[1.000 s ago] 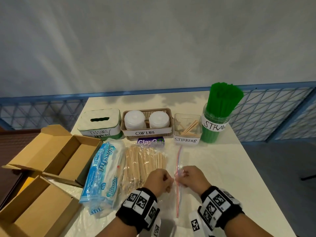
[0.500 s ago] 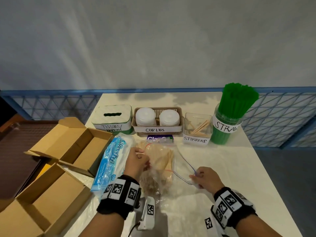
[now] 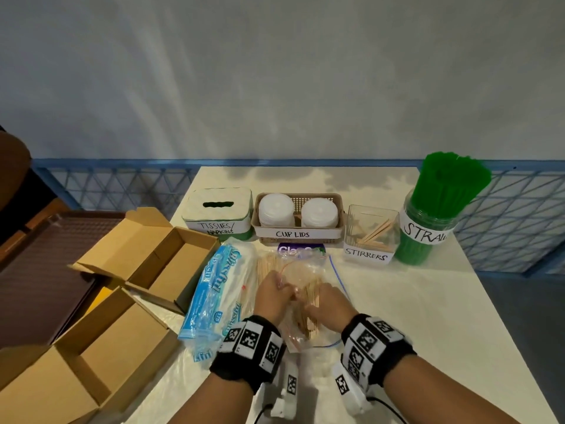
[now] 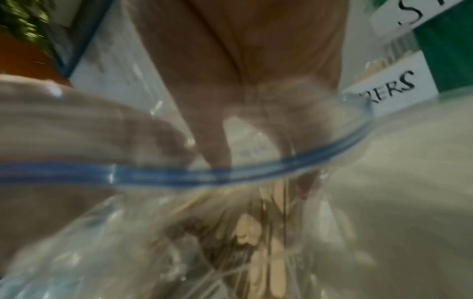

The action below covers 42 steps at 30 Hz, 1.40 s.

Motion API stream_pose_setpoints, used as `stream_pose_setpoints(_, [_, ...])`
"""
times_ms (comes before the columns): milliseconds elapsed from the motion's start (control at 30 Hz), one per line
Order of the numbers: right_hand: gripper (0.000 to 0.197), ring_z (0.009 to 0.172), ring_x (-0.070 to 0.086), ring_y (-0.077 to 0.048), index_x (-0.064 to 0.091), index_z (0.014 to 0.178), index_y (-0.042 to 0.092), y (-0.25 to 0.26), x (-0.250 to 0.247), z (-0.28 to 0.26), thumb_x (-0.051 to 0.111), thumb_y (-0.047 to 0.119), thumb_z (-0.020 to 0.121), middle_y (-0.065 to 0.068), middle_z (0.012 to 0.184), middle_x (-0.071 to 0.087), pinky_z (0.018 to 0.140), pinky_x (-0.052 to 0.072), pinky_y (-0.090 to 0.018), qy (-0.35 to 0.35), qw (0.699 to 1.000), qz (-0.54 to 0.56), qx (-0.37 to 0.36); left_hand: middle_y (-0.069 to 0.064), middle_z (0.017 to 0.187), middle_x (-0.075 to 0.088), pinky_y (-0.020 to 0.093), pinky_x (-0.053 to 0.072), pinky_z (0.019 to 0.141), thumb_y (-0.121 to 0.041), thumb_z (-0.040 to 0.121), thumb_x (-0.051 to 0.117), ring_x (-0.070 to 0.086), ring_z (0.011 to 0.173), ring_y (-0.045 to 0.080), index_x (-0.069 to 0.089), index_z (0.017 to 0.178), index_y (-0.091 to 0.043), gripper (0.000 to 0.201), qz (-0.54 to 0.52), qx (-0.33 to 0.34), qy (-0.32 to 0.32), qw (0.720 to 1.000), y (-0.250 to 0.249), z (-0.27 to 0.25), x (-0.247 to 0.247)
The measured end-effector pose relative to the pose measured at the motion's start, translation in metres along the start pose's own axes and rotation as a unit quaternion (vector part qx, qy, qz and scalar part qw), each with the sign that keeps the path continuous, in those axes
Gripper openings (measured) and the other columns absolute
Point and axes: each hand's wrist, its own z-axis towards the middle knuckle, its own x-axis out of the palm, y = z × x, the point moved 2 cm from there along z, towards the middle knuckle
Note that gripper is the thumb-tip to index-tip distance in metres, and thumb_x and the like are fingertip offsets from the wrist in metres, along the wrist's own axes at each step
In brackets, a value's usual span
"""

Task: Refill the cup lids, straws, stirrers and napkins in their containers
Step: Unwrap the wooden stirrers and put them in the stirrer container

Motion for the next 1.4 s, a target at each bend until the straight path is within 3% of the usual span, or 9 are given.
stream_pose_setpoints(167, [0.028, 0.088, 0.062, -0.022, 0.062, 0.102, 0.008, 0.0, 0.008, 0.018, 0.055, 0.031, 0.087, -0.006, 0.096, 0.065, 0.061, 0.043, -0.021, 0.017, 0.996, 0.076, 0.046, 0.013, 0.082, 0.055, 0.033, 0.045, 0.064, -0.014, 0.091, 0.048, 0.054, 0.069, 0.023, 0.055, 0.091, -0.001, 0.015, -0.192, -0.13, 0.035, 0.972, 0.0, 0.008, 0.006])
stream_pose_setpoints(300, [0.023, 0.094, 0.061, -0.024, 0.062, 0.106, 0.007, 0.003, 0.009, 0.024, 0.058, 0.02, 0.087, -0.008, 0.096, 0.062, 0.076, 0.047, -0.026, -0.008, 0.991, 0.124, 0.057, 0.016, 0.092, 0.062, 0.039, 0.051, 0.076, -0.02, 0.089, 0.059, 0.061, 0.081, 0.028, 0.061, 0.1, 0.0, 0.023, -0.198, -0.105, 0.085, 0.971, -0.001, 0.013, 0.008])
stream_pose_setpoints(500, [0.011, 0.076, 0.057, -0.023, 0.054, 0.074, 0.013, -0.002, 0.016, 0.031, 0.056, 0.011, 0.085, -0.007, 0.076, 0.058, 0.069, 0.049, -0.032, 0.014, 0.981, 0.169, 0.09, 0.014, 0.088, 0.064, 0.035, 0.052, 0.071, -0.011, 0.091, 0.056, 0.062, 0.074, 0.024, 0.06, 0.094, -0.006, 0.007, -0.222, -0.088, 0.135, 0.962, -0.003, 0.011, 0.01])
stream_pose_setpoints(600, [0.004, 0.076, 0.053, -0.021, 0.056, 0.086, 0.01, -0.002, 0.019, 0.035, 0.054, 0.009, 0.084, -0.012, 0.085, 0.059, 0.069, 0.048, -0.032, 0.025, 0.987, 0.136, 0.078, 0.008, 0.094, 0.059, 0.031, 0.05, 0.074, -0.014, 0.082, 0.068, 0.06, 0.086, 0.023, 0.053, 0.106, -0.008, 0.029, 0.025, 0.001, 0.067, 0.997, -0.006, 0.014, 0.005])
stream_pose_setpoints(700, [0.015, 0.063, 0.05, -0.018, 0.052, 0.067, 0.013, -0.002, 0.023, 0.036, 0.059, 0.013, 0.08, -0.006, 0.072, 0.055, 0.052, 0.038, -0.019, 0.025, 0.986, 0.148, 0.067, 0.006, 0.11, 0.054, 0.03, 0.046, 0.084, -0.022, 0.083, 0.063, 0.053, 0.108, 0.025, 0.049, 0.113, -0.009, 0.035, 0.373, 0.094, -0.027, 0.923, -0.011, 0.013, -0.004])
stream_pose_setpoints(800, [0.016, 0.062, 0.053, -0.019, 0.059, 0.076, 0.011, -0.003, 0.024, 0.034, 0.065, 0.025, 0.076, -0.006, 0.073, 0.059, 0.047, 0.036, -0.018, 0.018, 0.984, 0.161, 0.07, 0.013, 0.127, 0.048, 0.039, 0.042, 0.099, -0.023, 0.087, 0.055, 0.048, 0.117, 0.029, 0.047, 0.119, -0.006, 0.037, 0.42, 0.038, -0.015, 0.907, 0.001, 0.02, -0.007])
stream_pose_setpoints(1000, [0.029, 0.075, 0.061, -0.022, 0.06, 0.087, 0.006, -0.003, 0.031, 0.039, 0.069, 0.028, 0.071, -0.008, 0.084, 0.065, 0.06, 0.046, -0.024, 0.005, 0.981, 0.179, 0.075, 0.015, 0.112, 0.058, 0.033, 0.043, 0.09, -0.013, 0.09, 0.049, 0.055, 0.105, 0.028, 0.05, 0.112, -0.001, 0.026, 0.301, -0.001, -0.009, 0.954, 0.004, 0.027, -0.005])
stream_pose_setpoints(1233, [0.056, 0.094, 0.064, -0.023, 0.061, 0.11, 0.008, -0.002, 0.043, 0.043, 0.076, 0.024, 0.059, -0.009, 0.1, 0.069, 0.076, 0.051, -0.028, -0.028, 0.972, 0.225, 0.063, 0.011, 0.115, 0.06, 0.032, 0.042, 0.091, -0.018, 0.091, 0.052, 0.057, 0.108, 0.025, 0.046, 0.122, -0.008, 0.033, 0.29, 0.018, 0.007, 0.957, 0.008, 0.027, -0.006])
stream_pose_setpoints(1400, [0.03, 0.09, 0.066, -0.027, 0.066, 0.093, 0.007, -0.008, 0.036, 0.042, 0.07, 0.006, 0.064, -0.012, 0.092, 0.07, 0.077, 0.053, -0.033, -0.048, 0.96, 0.27, 0.05, 0.012, 0.125, 0.054, 0.037, 0.043, 0.099, -0.024, 0.088, 0.055, 0.055, 0.112, 0.028, 0.044, 0.13, -0.021, 0.043, 0.289, 0.066, 0.06, 0.953, 0.012, 0.028, 0.0])
